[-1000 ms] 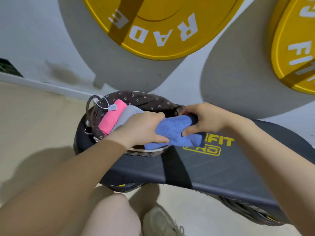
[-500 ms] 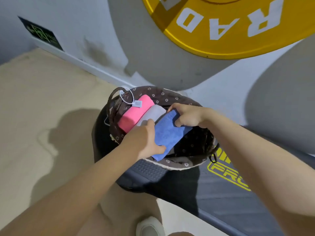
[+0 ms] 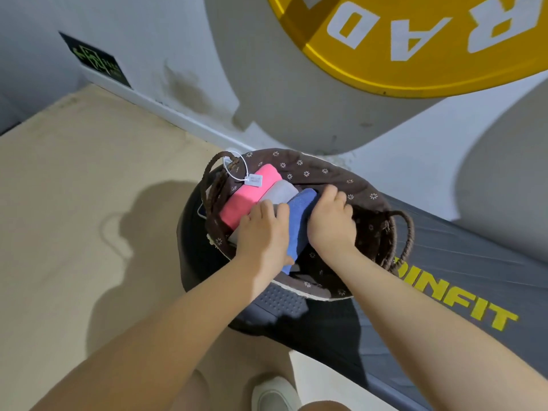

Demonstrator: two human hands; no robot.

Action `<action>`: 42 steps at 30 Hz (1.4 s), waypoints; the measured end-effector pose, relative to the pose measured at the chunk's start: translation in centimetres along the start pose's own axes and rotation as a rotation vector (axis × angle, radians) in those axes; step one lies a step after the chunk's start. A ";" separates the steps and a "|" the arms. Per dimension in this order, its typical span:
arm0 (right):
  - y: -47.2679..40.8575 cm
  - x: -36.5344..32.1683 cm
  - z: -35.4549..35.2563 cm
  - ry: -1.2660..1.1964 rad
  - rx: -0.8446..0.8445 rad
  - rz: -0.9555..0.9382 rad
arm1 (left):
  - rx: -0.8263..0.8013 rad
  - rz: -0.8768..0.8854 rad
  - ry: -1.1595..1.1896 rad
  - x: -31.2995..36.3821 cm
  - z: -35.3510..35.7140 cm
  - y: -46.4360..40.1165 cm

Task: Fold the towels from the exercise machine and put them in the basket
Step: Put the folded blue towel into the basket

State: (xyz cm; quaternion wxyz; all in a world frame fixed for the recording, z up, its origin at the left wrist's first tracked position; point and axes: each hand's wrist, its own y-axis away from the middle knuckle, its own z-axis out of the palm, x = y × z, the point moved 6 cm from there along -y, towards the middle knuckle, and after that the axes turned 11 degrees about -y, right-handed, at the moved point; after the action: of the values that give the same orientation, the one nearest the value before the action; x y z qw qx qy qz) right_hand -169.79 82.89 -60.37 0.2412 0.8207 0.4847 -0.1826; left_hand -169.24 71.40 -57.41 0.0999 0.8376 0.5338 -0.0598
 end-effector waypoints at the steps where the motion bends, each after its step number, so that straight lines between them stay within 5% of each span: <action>1: 0.2 1.0 0.5 -0.184 -0.026 0.121 | -0.070 -0.022 0.016 0.2 1.1 -0.5; 5: 1.2 1.9 1.1 -0.795 -0.054 0.358 | -0.157 0.043 0.010 1.4 2.2 -1.5; 8: 2.7 1.1 2.4 -0.987 -0.085 0.438 | -0.286 0.038 0.412 -0.2 1.9 -1.7; 10: 3.6 1.0 3.4 -1.191 -0.075 0.583 | -0.243 -0.027 0.548 -2.2 1.2 -2.2; 12: 4.0 1.2 3.5 -1.266 -0.027 0.642 | -0.151 -0.080 0.402 -3.7 0.7 -2.9; 16: 4.1 1.9 3.4 -1.033 -0.025 0.438 | -0.256 -0.144 0.190 -4.0 1.3 -3.8; 22: 4.4 0.3 3.9 -1.044 -0.127 0.306 | -0.288 -0.092 0.144 -3.4 1.4 -4.2; 28: 2.8 0.8 2.8 -0.786 -0.121 0.197 | -0.139 -0.162 0.405 -3.6 1.6 -4.5; 31: 2.7 0.8 2.8 -0.663 -0.154 0.180 | 0.090 -0.149 0.109 -4.6 1.2 -3.8; 34: 2.8 0.6 2.9 -0.571 -0.162 0.149 | 0.076 -0.254 -0.128 -5.9 0.7 -2.4; 42: 3.8 -0.8 3.5 -0.328 -0.234 0.170 | -0.139 -0.188 0.122 -5.1 2.2 -2.5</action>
State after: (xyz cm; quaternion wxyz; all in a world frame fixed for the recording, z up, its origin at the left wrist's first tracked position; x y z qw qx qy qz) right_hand -167.04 78.76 -62.01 0.4252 0.7843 0.3858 -0.2351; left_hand -173.65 67.41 -58.76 0.1188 0.7770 0.6179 0.0192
